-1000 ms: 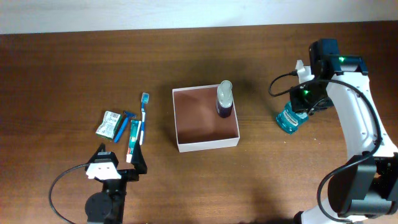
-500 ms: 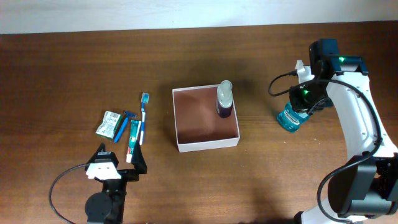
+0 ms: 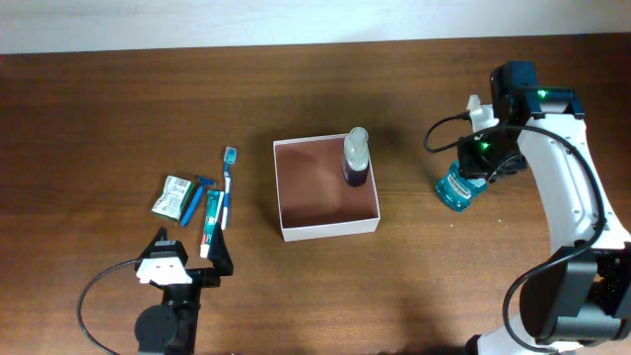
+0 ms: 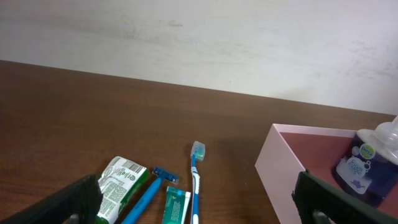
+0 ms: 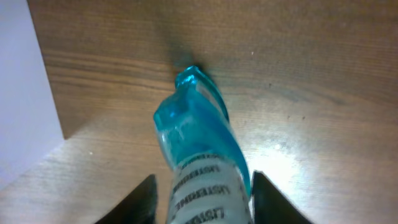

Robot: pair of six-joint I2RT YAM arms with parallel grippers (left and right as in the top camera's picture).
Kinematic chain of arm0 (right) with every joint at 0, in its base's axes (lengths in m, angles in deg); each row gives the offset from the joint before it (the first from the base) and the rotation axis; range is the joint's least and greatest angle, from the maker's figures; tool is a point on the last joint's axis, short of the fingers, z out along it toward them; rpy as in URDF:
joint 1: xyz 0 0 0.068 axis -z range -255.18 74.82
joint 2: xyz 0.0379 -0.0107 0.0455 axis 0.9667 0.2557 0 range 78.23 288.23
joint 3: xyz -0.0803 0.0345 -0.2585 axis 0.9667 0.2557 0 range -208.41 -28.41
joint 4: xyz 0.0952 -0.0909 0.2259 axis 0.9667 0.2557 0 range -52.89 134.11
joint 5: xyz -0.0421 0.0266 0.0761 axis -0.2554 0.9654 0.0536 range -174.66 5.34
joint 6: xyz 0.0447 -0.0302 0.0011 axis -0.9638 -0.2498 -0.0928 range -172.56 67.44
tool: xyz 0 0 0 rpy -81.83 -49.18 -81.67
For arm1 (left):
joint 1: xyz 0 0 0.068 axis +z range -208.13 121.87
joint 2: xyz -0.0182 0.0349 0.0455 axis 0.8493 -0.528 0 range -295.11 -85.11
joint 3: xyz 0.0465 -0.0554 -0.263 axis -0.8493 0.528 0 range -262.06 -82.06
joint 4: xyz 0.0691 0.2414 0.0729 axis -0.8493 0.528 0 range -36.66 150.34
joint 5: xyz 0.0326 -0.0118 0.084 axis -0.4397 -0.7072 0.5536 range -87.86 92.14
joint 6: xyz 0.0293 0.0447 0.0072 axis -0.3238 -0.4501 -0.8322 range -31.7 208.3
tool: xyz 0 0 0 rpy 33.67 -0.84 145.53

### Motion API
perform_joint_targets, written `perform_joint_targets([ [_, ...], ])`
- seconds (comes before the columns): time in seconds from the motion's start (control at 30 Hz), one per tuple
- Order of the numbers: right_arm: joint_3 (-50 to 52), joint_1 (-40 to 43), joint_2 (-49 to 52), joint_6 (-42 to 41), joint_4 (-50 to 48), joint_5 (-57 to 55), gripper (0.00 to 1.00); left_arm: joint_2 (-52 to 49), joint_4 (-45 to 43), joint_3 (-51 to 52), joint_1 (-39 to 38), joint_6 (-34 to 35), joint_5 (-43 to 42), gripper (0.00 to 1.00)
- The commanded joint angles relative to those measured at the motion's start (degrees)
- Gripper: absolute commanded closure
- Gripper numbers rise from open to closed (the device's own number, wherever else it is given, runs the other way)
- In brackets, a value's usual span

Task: Pack container
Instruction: 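Lift the Listerine bottle and carry it left over the pink box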

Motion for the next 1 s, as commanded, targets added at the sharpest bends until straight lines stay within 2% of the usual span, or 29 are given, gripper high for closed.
perform_joint_targets([
  [0.0, -1.3, 0.2, 0.3, 2.9, -0.1, 0.9, 0.55, 0.5, -0.1, 0.3, 0.1, -0.9, 0.4, 0.01],
  [0.27, 0.8, 0.2, 0.3, 5.0, -1.6, 0.9, 0.57, 0.5, -0.1, 0.3, 0.1, -0.9, 0.4, 0.01],
  [0.4, 2.9, 0.2, 0.3, 5.3, -3.1, 0.9, 0.71, 0.5, -0.1, 0.3, 0.1, -0.9, 0.4, 0.01],
  [0.53, 3.2, 0.2, 0.3, 5.3, -3.2, 1.1, 0.77, 0.5, -0.1, 0.3, 0.1, -0.9, 0.4, 0.01],
  [0.77, 2.4, 0.2, 0.3, 5.1, -2.6, 2.2, 0.76, 0.5, -0.1, 0.3, 0.1, -0.9, 0.4, 0.01],
  [0.97, -2.7, 0.1, 0.3, 2.9, 1.2, 4.5, 0.76, 0.5, -0.1, 0.3, 0.1, -0.9, 0.4, 0.01],
])
